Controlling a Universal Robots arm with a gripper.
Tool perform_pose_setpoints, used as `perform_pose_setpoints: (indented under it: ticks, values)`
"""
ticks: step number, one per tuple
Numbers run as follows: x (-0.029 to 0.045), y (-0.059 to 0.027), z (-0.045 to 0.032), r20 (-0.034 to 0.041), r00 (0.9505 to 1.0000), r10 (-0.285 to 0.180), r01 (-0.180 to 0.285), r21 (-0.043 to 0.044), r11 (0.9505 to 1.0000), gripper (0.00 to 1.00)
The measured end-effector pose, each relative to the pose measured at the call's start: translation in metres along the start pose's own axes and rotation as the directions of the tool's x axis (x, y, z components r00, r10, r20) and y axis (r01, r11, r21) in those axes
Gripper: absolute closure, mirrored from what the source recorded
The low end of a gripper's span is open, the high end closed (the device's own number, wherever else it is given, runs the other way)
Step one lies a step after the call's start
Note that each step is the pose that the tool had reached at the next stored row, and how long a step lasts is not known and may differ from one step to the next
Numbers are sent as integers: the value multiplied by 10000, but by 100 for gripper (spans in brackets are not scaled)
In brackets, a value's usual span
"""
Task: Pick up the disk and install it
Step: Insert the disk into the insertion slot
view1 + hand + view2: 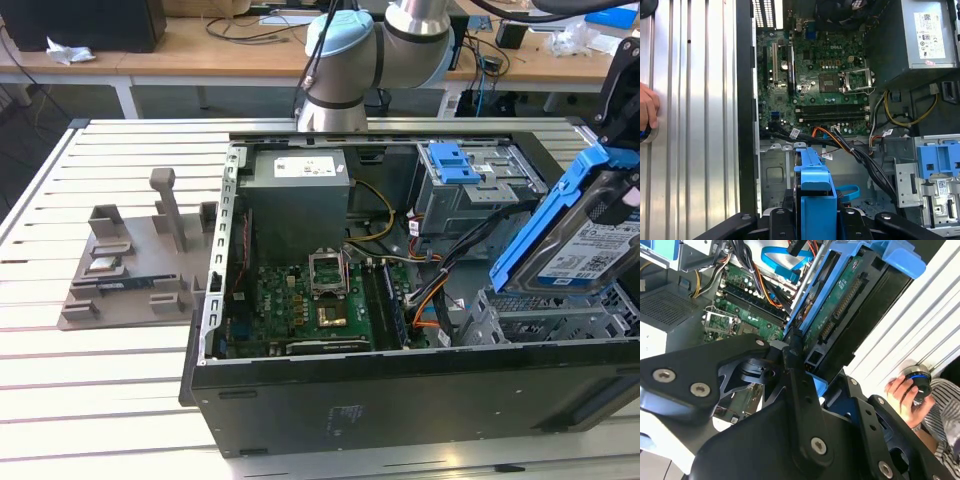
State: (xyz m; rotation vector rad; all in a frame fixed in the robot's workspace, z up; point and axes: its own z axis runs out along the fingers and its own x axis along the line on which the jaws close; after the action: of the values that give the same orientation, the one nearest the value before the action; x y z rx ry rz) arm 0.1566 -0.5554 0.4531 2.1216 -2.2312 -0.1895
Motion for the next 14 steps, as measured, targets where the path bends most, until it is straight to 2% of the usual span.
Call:
perform_pose_setpoints:
  ticks: [2,5,11,14]
  values:
    - [0,-1,11,-70,10000,8,-8,-8,10000,63]
    - [1,-5,42,-73,10000,1,-1,-26,10000,63]
    - [-3,-48,48,-97,9998,-178,178,-36,9998,63]
    - [-2,-52,82,-85,9997,-231,230,-39,9997,63]
